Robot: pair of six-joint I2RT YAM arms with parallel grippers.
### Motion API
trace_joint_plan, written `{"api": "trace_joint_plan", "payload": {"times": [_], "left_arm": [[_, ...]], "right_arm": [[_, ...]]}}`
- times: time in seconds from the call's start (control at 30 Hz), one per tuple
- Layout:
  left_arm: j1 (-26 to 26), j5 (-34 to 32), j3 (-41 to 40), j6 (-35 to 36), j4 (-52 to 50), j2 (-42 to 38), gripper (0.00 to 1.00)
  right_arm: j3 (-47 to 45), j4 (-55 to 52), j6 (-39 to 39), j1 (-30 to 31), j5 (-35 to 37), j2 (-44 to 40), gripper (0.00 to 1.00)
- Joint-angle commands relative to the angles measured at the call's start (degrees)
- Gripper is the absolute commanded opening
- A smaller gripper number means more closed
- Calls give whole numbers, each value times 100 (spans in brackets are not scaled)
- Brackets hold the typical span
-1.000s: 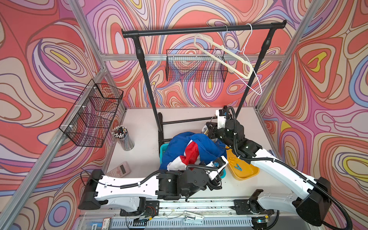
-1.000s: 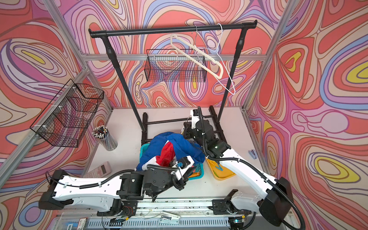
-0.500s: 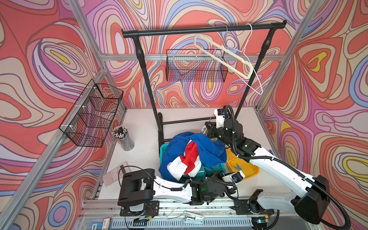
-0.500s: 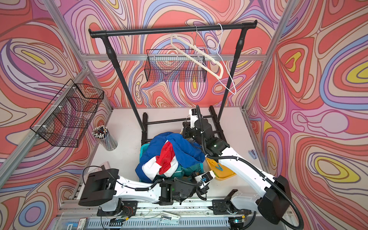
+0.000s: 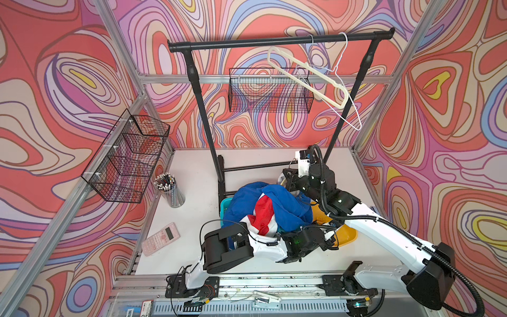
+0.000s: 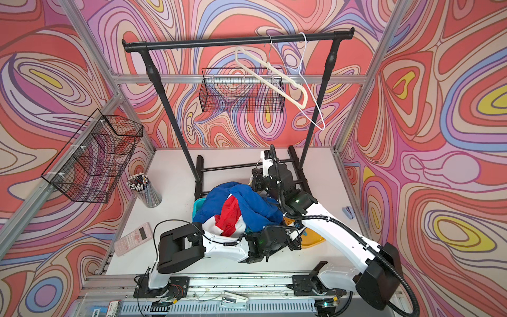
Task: Remove the clothespins securing jackets to the hanger
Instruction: Place the clothespin in the storage box, then remove the jacket from the hanger.
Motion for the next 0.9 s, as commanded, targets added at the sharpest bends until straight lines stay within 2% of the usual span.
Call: {"api": "trace_joint_plan", "payload": {"times": [0.0, 0.13, 0.23, 0.4, 0.53, 0.67, 0.77, 0.87], "left_arm": [[65, 578, 284, -280, -616, 210, 28], [71, 553, 588, -410, -1208, 231, 59], [72, 762, 527, -497, -1291, -102, 69], [69, 1068, 99, -681, -1238, -940, 74], [6, 1288, -514, -865, -1211, -1784, 74], [-292, 962, -1052, -705, -1578, -2706, 74], [-555, 517, -1176, -482, -2139, -3404, 74], [-606, 321, -1300, -545, -2690, -4110, 73]], "right_arm": [[16, -201, 58, 17, -24, -101, 0], [23, -176, 44, 17, -14, -97, 0], [16, -166, 45, 16, -12, -110, 0], [41, -169, 15, 17, -23, -100, 0], [47, -121, 21, 17, -56, -53, 0], [40, -34, -25, 18, -155, -9, 0], [22, 35, -54, 19, -153, -12, 0], [25, 63, -73, 17, -120, -25, 0]]}}
